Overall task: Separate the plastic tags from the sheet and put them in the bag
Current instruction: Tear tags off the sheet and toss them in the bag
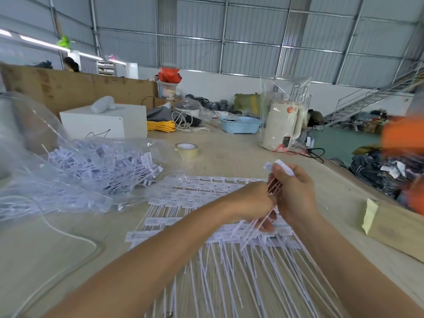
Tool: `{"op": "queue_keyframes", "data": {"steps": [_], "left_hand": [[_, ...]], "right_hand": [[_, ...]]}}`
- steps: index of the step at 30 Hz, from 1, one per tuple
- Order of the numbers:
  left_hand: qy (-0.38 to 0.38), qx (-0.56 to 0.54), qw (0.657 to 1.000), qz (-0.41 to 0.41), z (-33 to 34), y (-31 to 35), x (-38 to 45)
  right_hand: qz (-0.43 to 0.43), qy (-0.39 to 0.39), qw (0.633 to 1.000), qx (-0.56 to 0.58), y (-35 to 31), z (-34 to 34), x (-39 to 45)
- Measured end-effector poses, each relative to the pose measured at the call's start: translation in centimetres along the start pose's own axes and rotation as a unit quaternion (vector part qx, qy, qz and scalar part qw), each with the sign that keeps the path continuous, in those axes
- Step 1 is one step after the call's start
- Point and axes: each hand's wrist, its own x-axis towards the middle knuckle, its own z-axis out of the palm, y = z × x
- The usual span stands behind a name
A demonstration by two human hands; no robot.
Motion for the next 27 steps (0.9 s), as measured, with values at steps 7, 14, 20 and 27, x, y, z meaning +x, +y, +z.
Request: {"op": "queue_keyframes", "data": {"steps": [7, 14, 20, 27], "left_hand": [[0.279, 0.203, 0.93, 0.125, -1.1, 0.8, -2.0], [0.379, 0.294, 0.875, 0.059, -8.4, -4.3, -10.4], [0.372, 0.39, 0.836, -0.102, -15.4, -8.1, -16.6], [0.27, 0.45, 0.83, -0.187, -19.0, -10.4, -13.2]], "right_hand": [[-0.072, 0.0, 0.995, -0.063, -1.2, 4.9, 0.1], [-0.099, -0.18, 0.964, -0.171, 1.4, 13.1, -2.8], [-0.306, -0.22, 0.784, -0.494, 4.1, 17.8, -3.2], [-0.197, -0.261, 0.651, -0.685, 5.4, 20.9, -1.9]]}}
